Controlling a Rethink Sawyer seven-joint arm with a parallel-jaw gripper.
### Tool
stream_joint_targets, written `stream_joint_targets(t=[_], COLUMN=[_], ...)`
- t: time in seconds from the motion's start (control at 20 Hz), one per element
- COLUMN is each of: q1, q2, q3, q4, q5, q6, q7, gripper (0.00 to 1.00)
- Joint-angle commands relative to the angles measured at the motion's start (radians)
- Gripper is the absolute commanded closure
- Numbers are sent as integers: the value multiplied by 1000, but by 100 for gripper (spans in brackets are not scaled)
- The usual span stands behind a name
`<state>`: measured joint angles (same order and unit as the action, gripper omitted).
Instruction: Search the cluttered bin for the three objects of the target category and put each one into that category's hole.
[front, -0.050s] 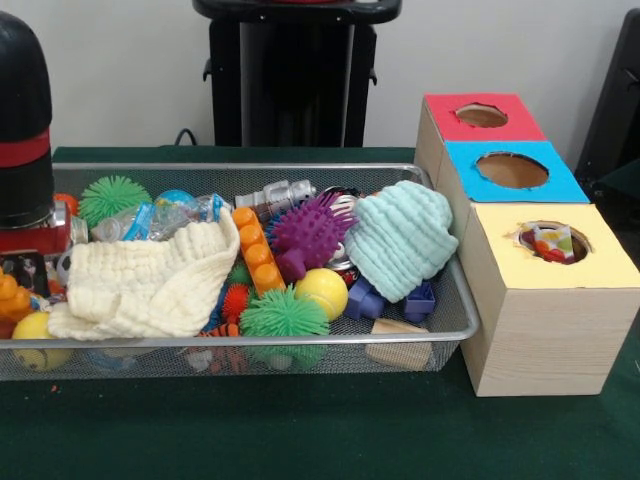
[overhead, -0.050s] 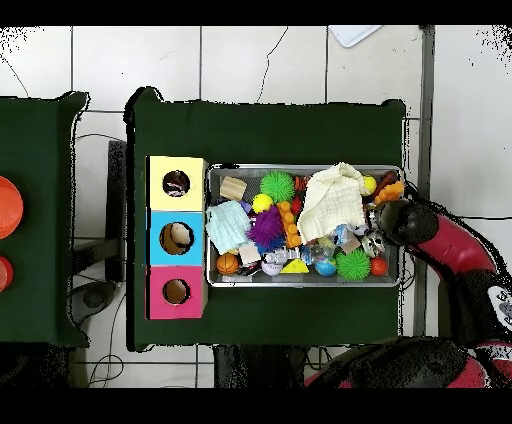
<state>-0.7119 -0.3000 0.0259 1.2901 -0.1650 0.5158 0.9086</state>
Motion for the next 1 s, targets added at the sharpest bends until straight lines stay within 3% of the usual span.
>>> stream_joint_targets(t=[0.05,0.15,0.35,0.7,1.0], q1=[25,38,67,88,95], q2=[-122,-214,-329,-420,-448], q3=[-1,-18,-57,-73,-32], q4=[145,182,199,183,204], q5=[23,39,49,53,145], q6=[124,197,310,398,393], q7=[174,170,165,164,234], gripper=[100,100,100,100,100])
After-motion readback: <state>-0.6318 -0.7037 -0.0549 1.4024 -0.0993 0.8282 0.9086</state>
